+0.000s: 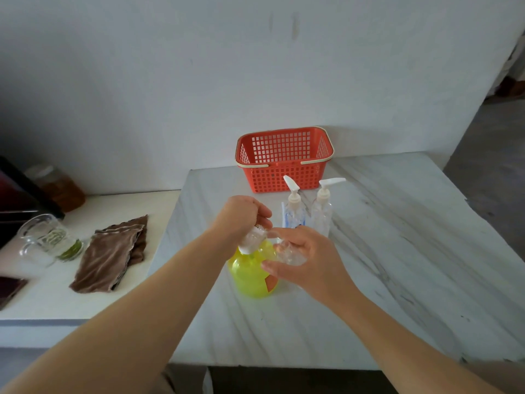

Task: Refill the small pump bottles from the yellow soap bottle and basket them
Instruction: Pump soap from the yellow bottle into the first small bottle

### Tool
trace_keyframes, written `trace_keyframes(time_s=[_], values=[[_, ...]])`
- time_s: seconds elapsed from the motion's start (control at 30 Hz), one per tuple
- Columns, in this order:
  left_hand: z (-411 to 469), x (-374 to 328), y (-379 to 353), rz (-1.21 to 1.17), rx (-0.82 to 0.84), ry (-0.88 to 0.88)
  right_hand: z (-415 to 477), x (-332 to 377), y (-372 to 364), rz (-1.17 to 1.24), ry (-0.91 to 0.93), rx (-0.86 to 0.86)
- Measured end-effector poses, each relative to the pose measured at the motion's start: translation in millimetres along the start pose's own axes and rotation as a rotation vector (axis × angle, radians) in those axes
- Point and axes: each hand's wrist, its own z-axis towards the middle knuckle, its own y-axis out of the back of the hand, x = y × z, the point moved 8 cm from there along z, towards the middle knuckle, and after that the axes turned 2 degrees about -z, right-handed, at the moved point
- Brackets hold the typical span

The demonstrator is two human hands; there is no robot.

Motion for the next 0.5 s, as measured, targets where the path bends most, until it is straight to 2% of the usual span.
trace_keyframes(time_s=[0.3,0.5], values=[[0.0,3.5,1.9,-0.021,-0.033,-0.022,-1.2,0.3,-1.9,-0.015,-0.001,0.005],[-7.3,-11.6,1.4,-0.067,0.043,-0.032,0.0,2.3,0.1,0.018,0.005,0.009]])
